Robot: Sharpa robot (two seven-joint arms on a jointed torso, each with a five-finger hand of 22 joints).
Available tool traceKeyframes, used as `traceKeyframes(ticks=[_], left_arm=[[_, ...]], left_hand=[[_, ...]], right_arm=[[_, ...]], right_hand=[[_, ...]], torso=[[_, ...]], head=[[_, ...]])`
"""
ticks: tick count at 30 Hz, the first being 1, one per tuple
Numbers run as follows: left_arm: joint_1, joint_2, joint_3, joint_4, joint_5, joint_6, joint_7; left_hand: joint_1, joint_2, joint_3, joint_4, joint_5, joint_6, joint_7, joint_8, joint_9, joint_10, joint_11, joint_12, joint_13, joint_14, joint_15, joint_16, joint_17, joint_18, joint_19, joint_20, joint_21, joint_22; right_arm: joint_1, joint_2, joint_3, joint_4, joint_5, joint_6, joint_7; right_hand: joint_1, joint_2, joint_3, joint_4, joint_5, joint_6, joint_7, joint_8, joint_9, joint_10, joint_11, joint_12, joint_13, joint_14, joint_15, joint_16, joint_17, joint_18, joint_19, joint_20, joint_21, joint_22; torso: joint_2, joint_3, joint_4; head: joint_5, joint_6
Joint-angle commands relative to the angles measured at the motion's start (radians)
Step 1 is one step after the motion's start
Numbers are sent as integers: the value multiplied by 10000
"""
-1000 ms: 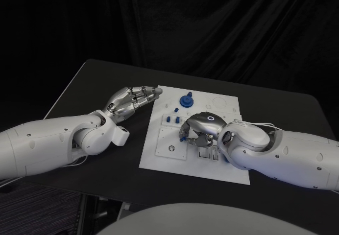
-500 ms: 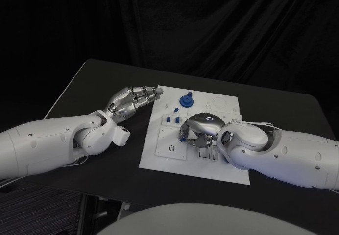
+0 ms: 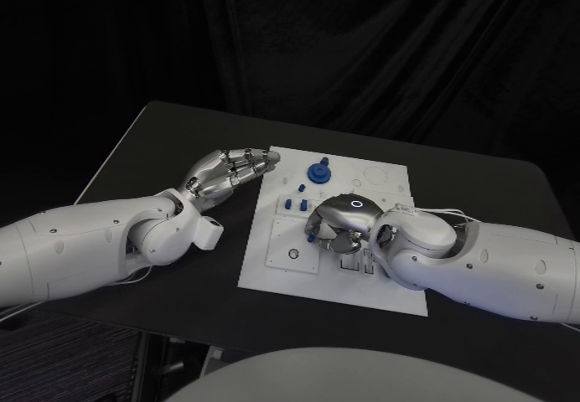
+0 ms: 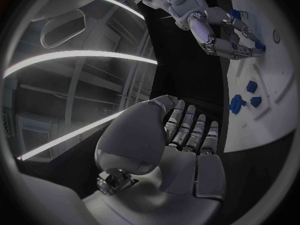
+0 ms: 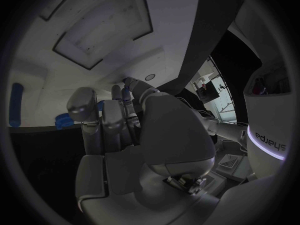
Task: Assemble the parts on the task board
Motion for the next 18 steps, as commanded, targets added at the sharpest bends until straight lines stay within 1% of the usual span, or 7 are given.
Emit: traceKeyframes(ticks=[1, 5, 6, 7, 8, 11, 18], left_arm=[[-18, 23, 7, 3, 36, 162, 216], [-20, 39, 7, -10, 79, 180, 196], [-21, 47, 7, -15, 127, 188, 190], [-22, 52, 7, -19, 167, 193, 187], [-23, 57, 7, -24, 200, 197, 185], [-28, 60, 7, -38, 274, 189, 202], [-34, 38, 7, -70, 330, 105, 282]], left_hand=[[68, 11, 59, 15, -5, 30, 526, -14, -14, 17, 57, 48, 11, 83, -6, 68, 15, -148, 54, -1, 31, 5], [68, 11, 59, 15, -5, 30, 526, -14, -14, 17, 57, 48, 11, 83, -6, 68, 15, -148, 54, -1, 31, 5], [68, 11, 59, 15, -5, 30, 526, -14, -14, 17, 57, 48, 11, 83, -6, 68, 15, -148, 54, -1, 31, 5], [68, 11, 59, 15, -5, 30, 526, -14, -14, 17, 57, 48, 11, 83, -6, 68, 15, -148, 54, -1, 31, 5], [68, 13, 64, 17, -6, 29, 531, -14, -15, 20, 64, 52, 11, 90, -4, 78, 16, -152, 58, -2, 31, 3], [72, 13, 74, 15, 0, 29, 536, -13, -15, 25, 77, 59, 12, 96, 0, 89, 16, -157, 62, -3, 32, 0], [73, 12, 78, 16, 3, 27, 542, -14, -16, 25, 81, 61, 11, 67, 0, 56, 9, -161, 59, -5, 27, -12]], right_arm=[[-25, 15, 1, -12, -18, 228, -159], [-25, 15, 1, -28, 24, 264, -187], [-25, 10, 1, -29, 58, 251, -178], [-25, 4, 1, -27, 82, 227, -165], [-25, -8, 1, -22, 102, 195, -149], [-25, -101, 2, 34, 161, 24, -64], [33, -620, 5, 383, 490, -566, 223]], right_hand=[[-87, -220, 40, 40, -118, -388, 126, -309, -157, -502, 151, -127, 8, -207, 144, -141, -234, 65, -222, 93, -394, 747], [-120, -326, 2, 55, -219, -988, 301, -747, -413, -1204, 324, -71, 75, -483, 307, -267, -506, 152, -485, 252, -890, 617], [-111, -331, -16, 48, -229, -1090, 291, -814, -460, -1340, 343, -17, 101, -546, 317, -290, -570, 171, -538, 284, -990, 593], [-82, -347, -82, 21, -266, -1405, 130, -930, -572, -1742, 401, 67, 144, -741, 367, -399, -797, 224, -703, 343, -1302, 512], [-27, -326, -148, -16, -270, -1568, 24, -923, -644, -2023, 434, 244, 218, -850, 419, -416, -893, 255, -790, 389, -1450, 480], [34, -321, -311, -71, -308, -1838, -65, -926, -769, -2605, 509, 547, 330, -1089, 469, -516, -1219, 293, -914, 457, -1686, 436], [88, -295, -498, -100, -313, -1836, -53, -864, -835, -3111, 551, 975, 462, -1182, 511, -472, -1323, 308, -953, 503, -1776, 441]], torso=[[-2, 0, 1], [-1, -1, 2], [0, -1, 1], [0, 0, 2], [0, -1, 3], [-1, 2, -1], [0, 4, 0]], head=[[2, -2], [0, -2], [4, -2], [4, -2], [3, -2], [16, -2], [34, -2]])
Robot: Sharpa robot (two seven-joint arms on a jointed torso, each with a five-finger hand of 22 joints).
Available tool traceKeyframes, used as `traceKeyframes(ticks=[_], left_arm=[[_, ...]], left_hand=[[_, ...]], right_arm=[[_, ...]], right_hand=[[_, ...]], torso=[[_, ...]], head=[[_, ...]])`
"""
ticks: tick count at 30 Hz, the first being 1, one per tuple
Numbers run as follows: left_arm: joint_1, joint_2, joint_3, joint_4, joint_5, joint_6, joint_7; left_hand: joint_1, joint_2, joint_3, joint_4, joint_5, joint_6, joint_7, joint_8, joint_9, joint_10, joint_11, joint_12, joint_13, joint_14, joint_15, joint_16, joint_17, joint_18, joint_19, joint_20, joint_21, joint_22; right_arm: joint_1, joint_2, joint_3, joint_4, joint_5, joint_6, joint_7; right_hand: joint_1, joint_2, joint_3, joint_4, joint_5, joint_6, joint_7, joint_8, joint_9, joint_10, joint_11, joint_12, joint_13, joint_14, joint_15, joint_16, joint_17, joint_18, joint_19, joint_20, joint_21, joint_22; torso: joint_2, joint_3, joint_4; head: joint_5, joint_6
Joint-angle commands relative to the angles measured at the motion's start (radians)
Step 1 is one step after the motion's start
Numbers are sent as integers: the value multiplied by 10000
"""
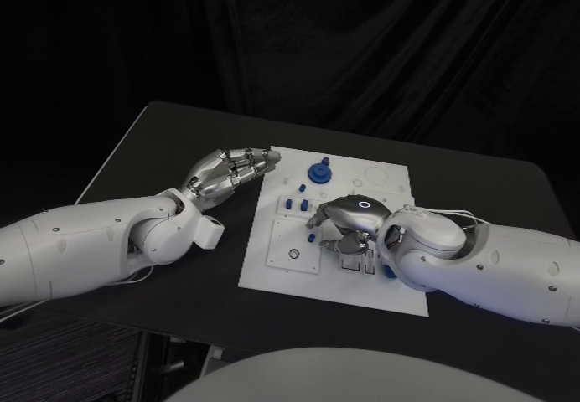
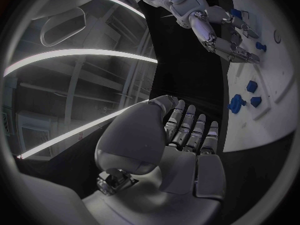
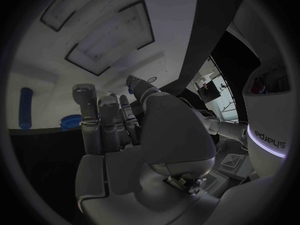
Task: Assemble the parts on the task board
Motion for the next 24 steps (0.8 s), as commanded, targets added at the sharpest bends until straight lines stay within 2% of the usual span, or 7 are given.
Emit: traceKeyframes(ticks=[1, 4, 5, 7, 13, 17, 24], left_arm=[[-18, -11, 7, -2, 156, 38, 300], [-19, -23, 7, -6, 160, 16, 322], [-19, -26, 7, -10, 161, 11, 334], [-20, -23, 7, -27, 163, -2, 368], [-20, 34, 7, -138, 166, -94, 592], [-20, 58, 7, -180, 166, -120, 703], [-20, 62, 7, -175, 166, -97, 777]], left_hand=[[67, 6, 52, -4, -4, 25, 548, -14, -17, -8, 48, 63, 12, 43, -8, -8, -4, -163, 63, -10, 28, -10], [55, -7, 55, 13, -22, 17, 550, -15, -20, -39, 28, 52, 6, -44, -35, -77, -24, -160, 66, -27, 25, -16], [54, -18, 62, 19, -30, 14, 551, -16, -22, -126, -2, -17, -9, -124, -57, -141, -39, -152, 61, -39, 16, -33], [64, -46, 73, 13, -60, 9, 541, -22, -27, -275, -61, -134, -30, -264, -102, -253, -61, -132, 46, -57, -2, -60], [-38, -81, 6, 217, -173, -73, 413, -141, -85, -789, -287, -530, -78, -1014, -372, -942, -160, 17, -66, -189, -115, -230], [-131, -84, -147, 443, -251, -635, 243, -427, -242, -1313, -489, -951, -128, -1185, -490, -1104, -181, 83, -116, -245, -173, -319], [-95, -71, -188, 482, -249, -806, 175, -528, -294, -1491, -560, -1079, -140, -1238, -517, -1160, -190, 100, -137, -258, -198, -358]], right_arm=[[97, -318, 5, 248, 442, -729, 276], [261, -547, 5, 379, 785, -942, 453], [331, -628, 5, 421, 937, -989, 514], [503, -807, 4, 504, 1278, -1037, 627], [988, -1321, -6, 635, 1821, -852, 676], [1120, -1565, -26, 584, 1917, -800, 699], [1187, -1844, -64, 454, 1932, -766, 646]], right_hand=[[167, 19, -88, -17, -26, -26, 40, 31, -23, -175, 16, 159, 44, -78, 20, 23, -17, 145, -65, 1, -50, 451], [183, 29, -93, -23, -9, -22, 40, 34, -28, -212, 19, 198, 53, -83, 22, 29, -24, 147, -67, 3, -58, 451], [338, 94, -30, -110, 278, 86, 82, 88, -31, -271, 16, 403, 103, -35, 13, 112, 48, 128, 6, -1, 77, 508], [413, 140, 25, -155, 401, 154, 113, 116, -37, -281, 12, 540, 129, -11, 4, 155, 68, 116, 51, -6, 154, 546], [481, 238, 305, -199, 619, 408, 216, 211, -53, 86, -50, 902, 138, 147, -55, 327, 213, 62, 246, -57, 524, 708], [383, 213, 421, -129, 561, 639, 328, 299, -48, 227, -96, 945, 73, 259, -90, 428, 327, 22, 364, -88, 754, 793], [77, 91, 603, 178, 234, 1075, 380, 404, -80, 644, -193, 852, -178, 1071, -170, 1106, 1436, -227, 1098, -173, 2130, 1172]], torso=[[2, 2, -1], [-4, 6, -1], [-2, 2, -1], [-6, 3, -1], [3, 2, -2], [1, 1, -3], [10, 1, -3]], head=[[-8, -2], [-45, -2], [-62, -2], [-95, -2], [-189, -2], [-264, -2], [-388, -2]])
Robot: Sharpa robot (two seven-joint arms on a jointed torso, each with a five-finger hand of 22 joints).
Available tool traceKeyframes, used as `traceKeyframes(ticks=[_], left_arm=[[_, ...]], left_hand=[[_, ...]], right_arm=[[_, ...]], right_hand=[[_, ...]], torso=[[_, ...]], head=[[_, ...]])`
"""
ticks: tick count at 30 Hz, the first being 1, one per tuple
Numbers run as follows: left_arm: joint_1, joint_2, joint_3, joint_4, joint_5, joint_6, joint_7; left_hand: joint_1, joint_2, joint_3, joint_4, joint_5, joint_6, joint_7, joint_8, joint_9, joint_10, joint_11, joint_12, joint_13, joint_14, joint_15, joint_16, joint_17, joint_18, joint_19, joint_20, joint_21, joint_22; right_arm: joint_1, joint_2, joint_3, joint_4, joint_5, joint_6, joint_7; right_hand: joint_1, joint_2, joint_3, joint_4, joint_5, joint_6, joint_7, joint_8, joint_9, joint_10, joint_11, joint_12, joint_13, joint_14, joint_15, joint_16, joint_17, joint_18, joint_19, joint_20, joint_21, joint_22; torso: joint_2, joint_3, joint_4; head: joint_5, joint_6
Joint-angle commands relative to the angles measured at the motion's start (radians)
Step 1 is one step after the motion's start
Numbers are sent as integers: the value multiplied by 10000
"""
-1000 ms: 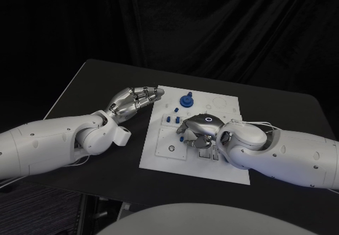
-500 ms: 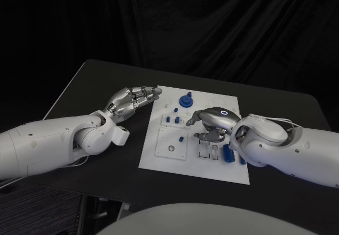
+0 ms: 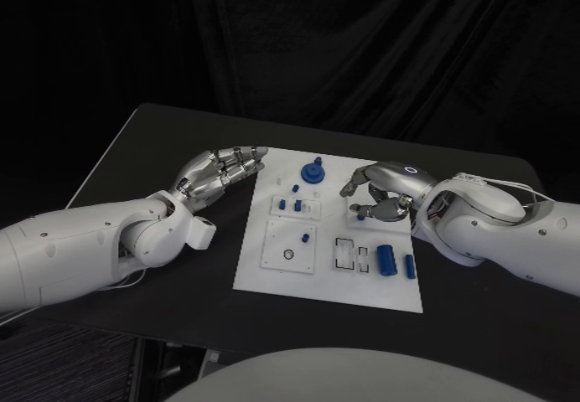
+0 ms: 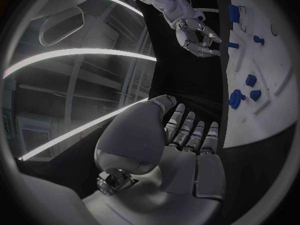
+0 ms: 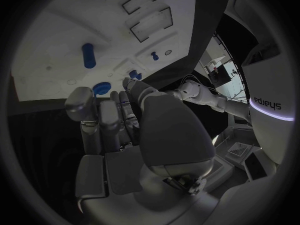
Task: Assemble the parts on the task board
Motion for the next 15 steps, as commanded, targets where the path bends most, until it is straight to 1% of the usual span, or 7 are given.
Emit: traceKeyframes(ticks=[1, 4, 5, 8, 15], left_arm=[[-15, 27, 8, 14, 58, 3, 776], [-15, 53, 8, 2, 58, 33, 778], [-16, 62, 8, -2, 58, 45, 775], [-17, 86, 8, -12, 58, 87, 759], [-22, 106, 8, -18, 58, 168, 717]], left_hand=[[-14, 8, 15, 60, -24, -73, 296, -59, -18, -83, -12, -33, -7, -59, 18, -53, -10, 102, -30, -77, -44, -16], [12, 31, 25, 56, -2, -25, 305, -56, -10, -61, 11, 5, 2, -64, 15, -55, -10, 106, -29, -76, -45, -12], [17, 34, 27, 55, 1, -22, 307, -56, -10, -57, 14, 11, 3, -63, 16, -54, -10, 107, -29, -76, -45, -13], [50, 49, 38, 42, 23, 22, 325, -54, -3, -26, 46, 54, 13, -62, 21, -46, -7, 110, -29, -68, -47, -15], [87, 58, 47, 26, 39, 86, 351, -45, 7, 11, 84, 102, 23, -42, 43, -15, -1, 111, -13, -45, -37, 13]], right_arm=[[30, -79, -10, -52, 182, -81, 10], [37, -141, -27, -119, 79, 69, -149], [38, -153, -32, -141, 49, 128, -203], [39, -174, -47, -199, -9, 268, -330], [5, -172, -68, -292, -107, 589, -578]], right_hand=[[-181, -49, -13, 124, -150, 58, 11, 9, -43, 101, -5, -111, -96, 156, -5, 128, 200, -224, 150, -16, 265, 1182], [-321, -125, -98, 252, -336, 48, 12, -36, -86, 101, -7, -183, -178, 190, -9, 133, 189, -224, 177, -18, 272, 1175], [-393, -161, -167, 321, -461, 25, 11, -69, -112, 91, -10, -205, -213, 187, -10, 117, 151, -222, 179, -17, 256, 1167], [-456, -185, -247, 394, -567, 44, 24, -80, -132, 87, -12, -212, -242, 184, -10, 102, 121, -217, 174, -19, 232, 1157], [-515, -209, -334, 460, -628, 75, 25, -85, -148, 139, -18, -185, -256, 233, -13, 141, 201, -240, 228, -21, 350, 1186]], torso=[[5, -2, 2], [4, -3, 5], [5, 0, 3], [1, -1, 1], [6, -3, -3]], head=[[-55, -2], [-49, -2], [-46, -2], [-46, -2], [-27, -2]])
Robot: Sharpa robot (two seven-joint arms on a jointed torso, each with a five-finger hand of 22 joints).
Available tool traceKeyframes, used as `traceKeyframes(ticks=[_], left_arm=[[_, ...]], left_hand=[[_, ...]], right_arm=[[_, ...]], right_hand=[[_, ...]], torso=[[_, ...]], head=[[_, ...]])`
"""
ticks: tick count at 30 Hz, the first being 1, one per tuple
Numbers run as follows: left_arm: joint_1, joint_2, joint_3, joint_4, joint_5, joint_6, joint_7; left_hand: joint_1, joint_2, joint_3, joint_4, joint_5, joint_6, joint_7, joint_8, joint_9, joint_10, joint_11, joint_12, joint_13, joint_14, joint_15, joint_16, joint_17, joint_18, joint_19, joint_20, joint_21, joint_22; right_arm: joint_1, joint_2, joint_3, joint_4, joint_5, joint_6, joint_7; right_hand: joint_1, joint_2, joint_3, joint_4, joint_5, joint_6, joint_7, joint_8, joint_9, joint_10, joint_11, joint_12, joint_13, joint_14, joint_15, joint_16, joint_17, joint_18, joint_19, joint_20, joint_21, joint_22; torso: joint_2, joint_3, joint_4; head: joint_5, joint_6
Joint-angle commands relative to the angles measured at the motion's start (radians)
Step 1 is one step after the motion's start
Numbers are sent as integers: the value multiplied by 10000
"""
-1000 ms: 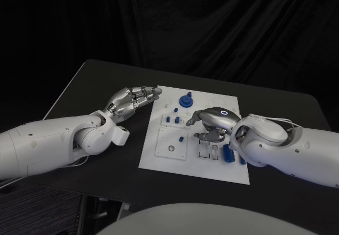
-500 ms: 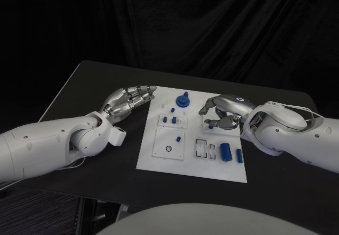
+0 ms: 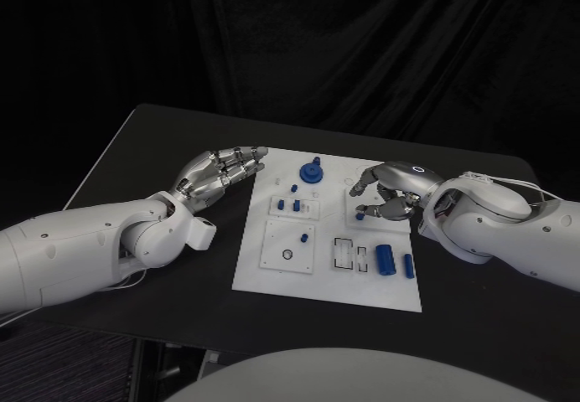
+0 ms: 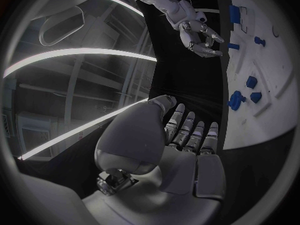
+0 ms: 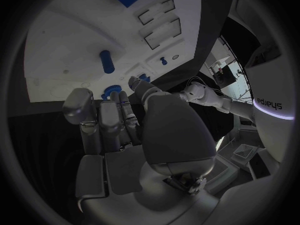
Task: Assemble the parts on the task board
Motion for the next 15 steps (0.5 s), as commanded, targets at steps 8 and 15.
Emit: traceKeyframes(ticks=[8, 15], left_arm=[[-36, 24, 8, 14, 48, 238, 631], [-49, 16, 8, 1, 48, 318, 420]], left_hand=[[118, 48, 82, -11, 66, 313, 385, 11, 61, 47, 137, 78, 18, -19, 90, 12, 5, 117, 41, 47, -29, 28], [159, 56, 101, -37, 82, 358, 418, 20, 70, 75, 186, 119, 23, 5, 125, 56, 12, 120, 49, 83, -28, 30]], right_arm=[[-94, 71, -6, -208, -234, 651, -676], [-223, 187, -7, -415, -485, 748, -679]], right_hand=[[-134, -39, -109, 113, -163, 117, -18, -20, -28, 117, -12, -9, -40, 183, -18, 86, 152, -99, 169, -14, 189, 1210], [-30, -20, -112, 78, -40, 135, -37, -33, -47, 152, -26, -18, -67, 173, -31, 59, 90, -91, 166, -26, 156, 1199]], torso=[[-1, -1, 0], [-1, 0, 0]], head=[[2, -2], [-3, -2]])
